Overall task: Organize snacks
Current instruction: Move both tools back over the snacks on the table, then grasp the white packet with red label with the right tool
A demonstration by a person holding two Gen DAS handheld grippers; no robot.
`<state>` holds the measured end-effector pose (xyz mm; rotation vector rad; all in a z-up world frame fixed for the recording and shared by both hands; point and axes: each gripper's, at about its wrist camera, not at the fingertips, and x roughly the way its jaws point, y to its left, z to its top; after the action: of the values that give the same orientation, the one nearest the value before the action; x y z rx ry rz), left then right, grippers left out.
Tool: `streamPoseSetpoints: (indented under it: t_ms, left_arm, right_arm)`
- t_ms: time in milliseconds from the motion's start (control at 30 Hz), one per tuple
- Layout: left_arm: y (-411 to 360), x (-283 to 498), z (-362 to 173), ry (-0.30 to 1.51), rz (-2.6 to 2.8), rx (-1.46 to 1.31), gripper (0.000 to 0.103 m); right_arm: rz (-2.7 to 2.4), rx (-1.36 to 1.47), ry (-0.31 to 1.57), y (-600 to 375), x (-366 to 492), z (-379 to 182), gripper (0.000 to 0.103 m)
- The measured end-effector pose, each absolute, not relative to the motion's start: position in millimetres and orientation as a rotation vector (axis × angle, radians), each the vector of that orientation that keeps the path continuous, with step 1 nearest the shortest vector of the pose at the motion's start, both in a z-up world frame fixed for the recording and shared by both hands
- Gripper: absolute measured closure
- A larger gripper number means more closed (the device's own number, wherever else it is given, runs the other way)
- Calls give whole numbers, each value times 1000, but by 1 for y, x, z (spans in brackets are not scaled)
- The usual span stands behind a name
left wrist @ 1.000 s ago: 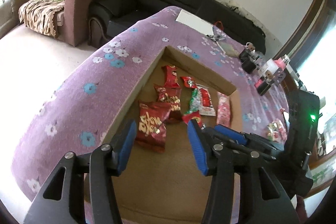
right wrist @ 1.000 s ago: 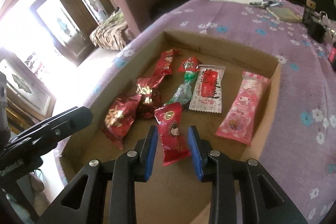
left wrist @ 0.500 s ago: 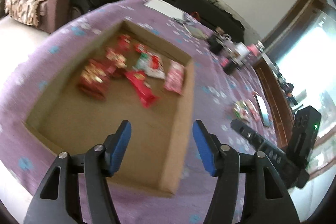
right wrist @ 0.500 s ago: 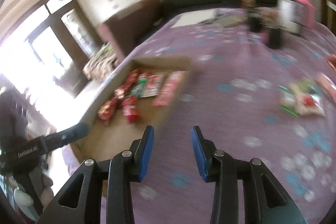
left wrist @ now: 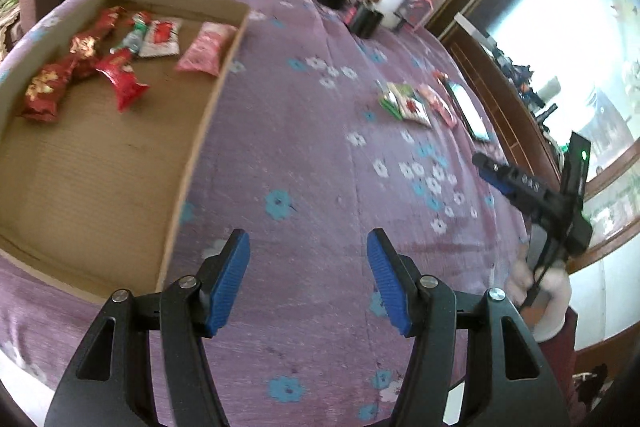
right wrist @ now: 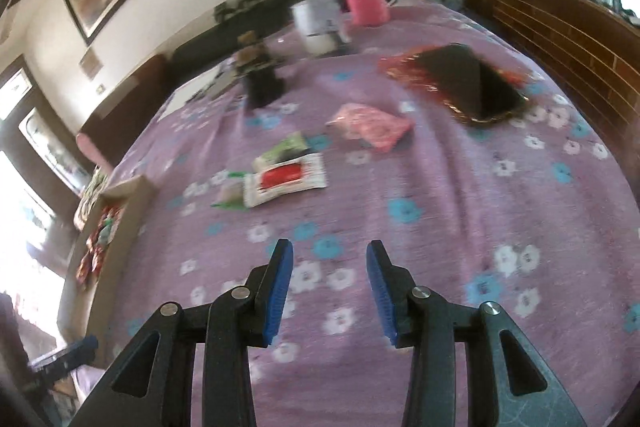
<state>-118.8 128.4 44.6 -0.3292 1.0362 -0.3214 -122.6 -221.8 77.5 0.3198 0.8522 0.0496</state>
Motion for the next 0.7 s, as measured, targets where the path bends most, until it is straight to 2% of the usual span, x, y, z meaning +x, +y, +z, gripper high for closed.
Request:
streamPoseSetpoints:
  t_ms: [233,533,700]
  left_arm:
    - [123,-121,42,1048,-316,-306,43]
    - [125,-122,40,1060,-315,-304,43]
    - [130,-119,36,1069,-306,-318,43]
  right_arm:
    - [56,294,873,-210,-81,69,61]
    - [-26,218,931,-176,22,61,61]
    - [-25,138,980,-156,42,47,65]
